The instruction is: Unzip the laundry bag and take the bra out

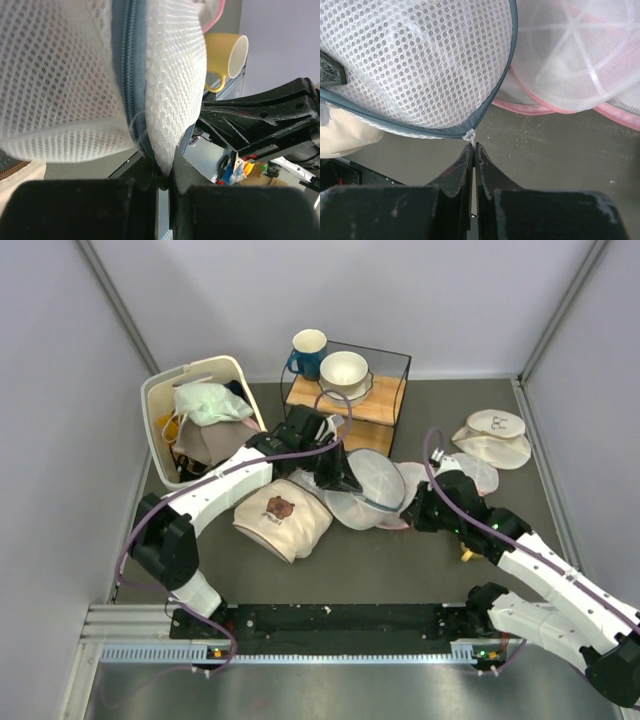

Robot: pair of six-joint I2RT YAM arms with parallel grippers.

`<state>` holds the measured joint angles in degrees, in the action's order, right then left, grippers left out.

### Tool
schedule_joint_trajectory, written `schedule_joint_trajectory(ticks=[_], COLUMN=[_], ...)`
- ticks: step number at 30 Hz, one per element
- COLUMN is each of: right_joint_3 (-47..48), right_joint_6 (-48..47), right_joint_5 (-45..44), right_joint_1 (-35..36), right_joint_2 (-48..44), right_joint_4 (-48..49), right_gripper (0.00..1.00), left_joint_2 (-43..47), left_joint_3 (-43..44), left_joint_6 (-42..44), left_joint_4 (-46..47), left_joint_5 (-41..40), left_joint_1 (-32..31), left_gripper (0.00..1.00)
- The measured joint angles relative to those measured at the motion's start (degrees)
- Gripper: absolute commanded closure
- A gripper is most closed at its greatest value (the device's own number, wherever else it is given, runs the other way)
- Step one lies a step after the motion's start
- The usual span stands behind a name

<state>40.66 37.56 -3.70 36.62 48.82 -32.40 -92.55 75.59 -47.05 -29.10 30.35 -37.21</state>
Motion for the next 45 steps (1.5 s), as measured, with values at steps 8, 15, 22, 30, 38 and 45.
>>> schedule_joint_trajectory(ticks=[8, 15, 22, 30, 38, 45], right_joint_3=[2.73, 4.48, 4.52, 5.22, 2.16, 0.07], right_joint_6=[1.29, 6.14, 7.82, 8.02, 5.51, 0.92], right_joint_5=[0.96, 2.69, 3.34, 3.89, 4.70, 5.77], right_joint_1=[0.00, 0.50, 0.74, 1.14, -1.11, -12.00], right_joint_2=[0.02, 4.28, 5.68, 6.80, 4.39, -1.18], right_joint_4=[-1.60, -0.39, 1.57, 3.30, 3.34, -0.42], right_gripper=[1.00, 1.00, 1.00, 1.00, 1.00, 1.00], left_joint_2=[-2.27, 8.61, 15.69, 8.44, 5.53, 5.53], left_joint_3=[9.97, 8.66, -0.92, -4.87, -4.50, -2.99], left_joint_6=[8.26, 6.95, -3.34, -10.60, -10.84, -7.30], left_joint_4=[-7.56, -10.32, -5.97, -2.54, -0.17, -0.37], left_joint_5=[-1.18, -8.85, -9.01, -10.64, -11.08, -6.84], left_joint_1=[1.55, 1.20, -4.76, -5.88, -5.11, -2.82], left_gripper=[0.01, 0.01, 0.02, 0.59, 1.00, 1.00])
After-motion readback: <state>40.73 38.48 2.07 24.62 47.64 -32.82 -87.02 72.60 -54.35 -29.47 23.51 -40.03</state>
